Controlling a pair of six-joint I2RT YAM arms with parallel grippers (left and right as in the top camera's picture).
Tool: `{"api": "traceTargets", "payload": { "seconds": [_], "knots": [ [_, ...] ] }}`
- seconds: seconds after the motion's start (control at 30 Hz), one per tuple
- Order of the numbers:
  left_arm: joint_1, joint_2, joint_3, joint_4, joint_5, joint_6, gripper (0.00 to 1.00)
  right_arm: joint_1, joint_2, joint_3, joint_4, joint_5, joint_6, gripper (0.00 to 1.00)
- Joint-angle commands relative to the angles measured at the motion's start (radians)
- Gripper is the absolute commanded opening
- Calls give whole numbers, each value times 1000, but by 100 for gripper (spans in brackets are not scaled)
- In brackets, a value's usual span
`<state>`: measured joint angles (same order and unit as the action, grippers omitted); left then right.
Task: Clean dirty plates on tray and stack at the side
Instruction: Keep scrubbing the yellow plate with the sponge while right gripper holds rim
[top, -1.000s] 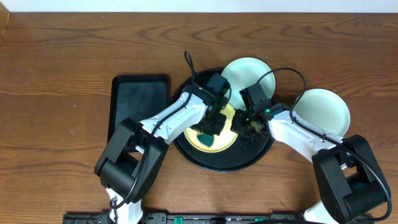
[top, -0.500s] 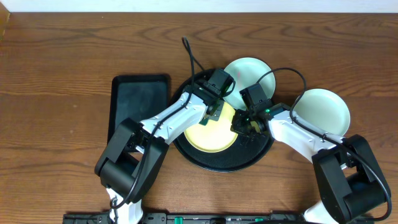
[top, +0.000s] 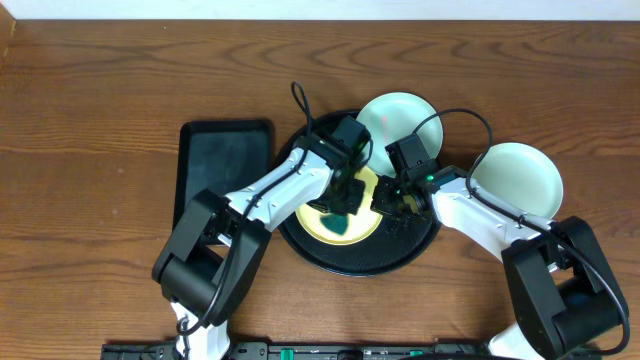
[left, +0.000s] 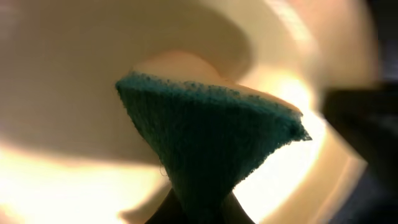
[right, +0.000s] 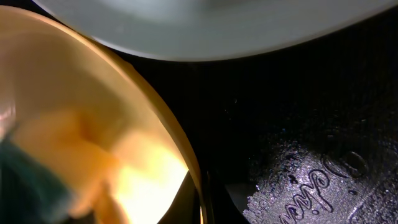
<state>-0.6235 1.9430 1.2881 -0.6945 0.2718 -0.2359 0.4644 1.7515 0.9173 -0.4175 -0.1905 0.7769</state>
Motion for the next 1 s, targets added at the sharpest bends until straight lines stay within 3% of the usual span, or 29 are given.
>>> {"api": "traceTargets", "payload": {
  "seconds": [0.0, 0.33, 0.53, 0.67, 0.77, 0.97],
  "knots": [
    [-3, 13, -8, 48, 122, 49, 8, 4, 29, -5, -5, 43, 0, 1],
    [-2, 14, -8, 224, -369, 47, 7, 4, 29, -5, -9, 43, -1, 1],
    [-2, 14, -14, 188, -573, -105, 7, 4, 29, -5, -11, 43, -1, 1],
    [-3, 14, -20, 103, -562, -212, 8, 4, 29, -5, -11, 43, -1, 1],
    [-3, 13, -20, 55, -452, -214, 7, 4, 29, -5, -10, 43, -8, 1],
    [-2, 13, -20, 37, 40, -79, 7, 4, 29, -5, -10, 35, -8, 1]
  ]
}}
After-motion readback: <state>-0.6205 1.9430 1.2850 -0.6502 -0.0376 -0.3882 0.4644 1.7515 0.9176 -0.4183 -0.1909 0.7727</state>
